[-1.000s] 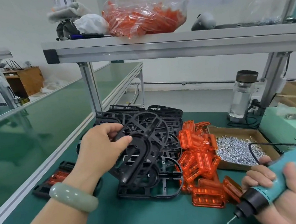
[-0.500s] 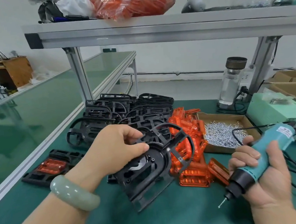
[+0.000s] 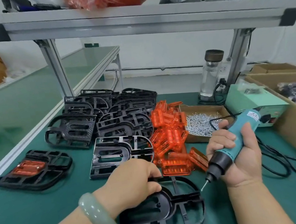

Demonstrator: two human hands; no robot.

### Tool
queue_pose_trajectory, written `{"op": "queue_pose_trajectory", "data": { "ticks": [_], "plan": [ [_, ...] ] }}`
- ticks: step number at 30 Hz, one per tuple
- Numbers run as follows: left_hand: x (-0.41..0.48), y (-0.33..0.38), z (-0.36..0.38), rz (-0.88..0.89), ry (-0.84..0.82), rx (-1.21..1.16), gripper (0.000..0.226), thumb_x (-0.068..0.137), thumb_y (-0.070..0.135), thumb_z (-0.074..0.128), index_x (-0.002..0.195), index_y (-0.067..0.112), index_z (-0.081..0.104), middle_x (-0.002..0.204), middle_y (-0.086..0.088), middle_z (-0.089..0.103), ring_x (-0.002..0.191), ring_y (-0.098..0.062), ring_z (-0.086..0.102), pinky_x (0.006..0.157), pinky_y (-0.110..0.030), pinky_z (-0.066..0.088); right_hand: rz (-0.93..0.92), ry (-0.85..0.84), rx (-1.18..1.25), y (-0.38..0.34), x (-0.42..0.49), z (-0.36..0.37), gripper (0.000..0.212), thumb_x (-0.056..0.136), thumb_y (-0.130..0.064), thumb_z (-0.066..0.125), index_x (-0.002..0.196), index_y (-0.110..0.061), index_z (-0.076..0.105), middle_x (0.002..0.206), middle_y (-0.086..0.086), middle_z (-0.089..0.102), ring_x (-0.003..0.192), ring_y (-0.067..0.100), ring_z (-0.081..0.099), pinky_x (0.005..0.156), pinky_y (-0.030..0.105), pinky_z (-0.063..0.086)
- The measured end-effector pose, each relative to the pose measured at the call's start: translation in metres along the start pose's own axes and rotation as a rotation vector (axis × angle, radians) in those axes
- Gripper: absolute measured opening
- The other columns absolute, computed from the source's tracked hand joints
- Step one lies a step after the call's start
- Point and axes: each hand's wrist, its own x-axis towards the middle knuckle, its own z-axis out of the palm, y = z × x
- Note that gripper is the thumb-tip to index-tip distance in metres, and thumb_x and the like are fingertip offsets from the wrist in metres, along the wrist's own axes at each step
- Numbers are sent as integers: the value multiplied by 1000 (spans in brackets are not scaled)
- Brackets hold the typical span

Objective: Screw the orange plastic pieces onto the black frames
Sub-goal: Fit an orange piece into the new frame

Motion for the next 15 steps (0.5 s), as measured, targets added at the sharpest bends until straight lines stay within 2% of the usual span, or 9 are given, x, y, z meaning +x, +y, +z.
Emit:
{"op": "queue_pose_trajectory", "data": {
  "ticks": [4, 6, 10, 15],
  "plan": [
    [5, 2, 2, 28, 46, 31, 37, 86, 43, 60, 122, 36, 59, 119, 16, 61, 113, -9, 54, 94, -26, 44, 18, 40, 3, 2, 7, 3, 46, 64, -30, 88, 95, -14, 57, 60, -9, 48, 47, 3, 49, 51, 19, 49],
    [7, 4, 4, 50, 79, 13, 37, 86, 42, 60, 123, 35, 59, 118, 14, 61, 112, -9, 54, 93, -22, 42, 19, 64, 5, 1, 10, 3, 43, 67, -34, 84, 94, -15, 58, 60, -10, 47, 47, 2, 49, 50, 18, 49],
    [9, 7, 15, 77, 122, -25, 39, 88, 41, 58, 127, 35, 56, 119, 13, 56, 112, -9, 52, 95, -22, 39, 43, 45, 20, -6, 11, -3, 52, 57, -26, 92, 95, -14, 59, 61, -10, 48, 47, 2, 50, 51, 18, 48],
    [8, 6, 20, 74, 184, -105, 39, 85, 45, 59, 123, 37, 58, 114, 23, 57, 105, 5, 52, 92, -12, 39, 39, 34, 31, -13, 6, -14, 51, 60, -28, 91, 97, -15, 59, 59, -9, 48, 46, 3, 49, 51, 18, 46]
  ]
}}
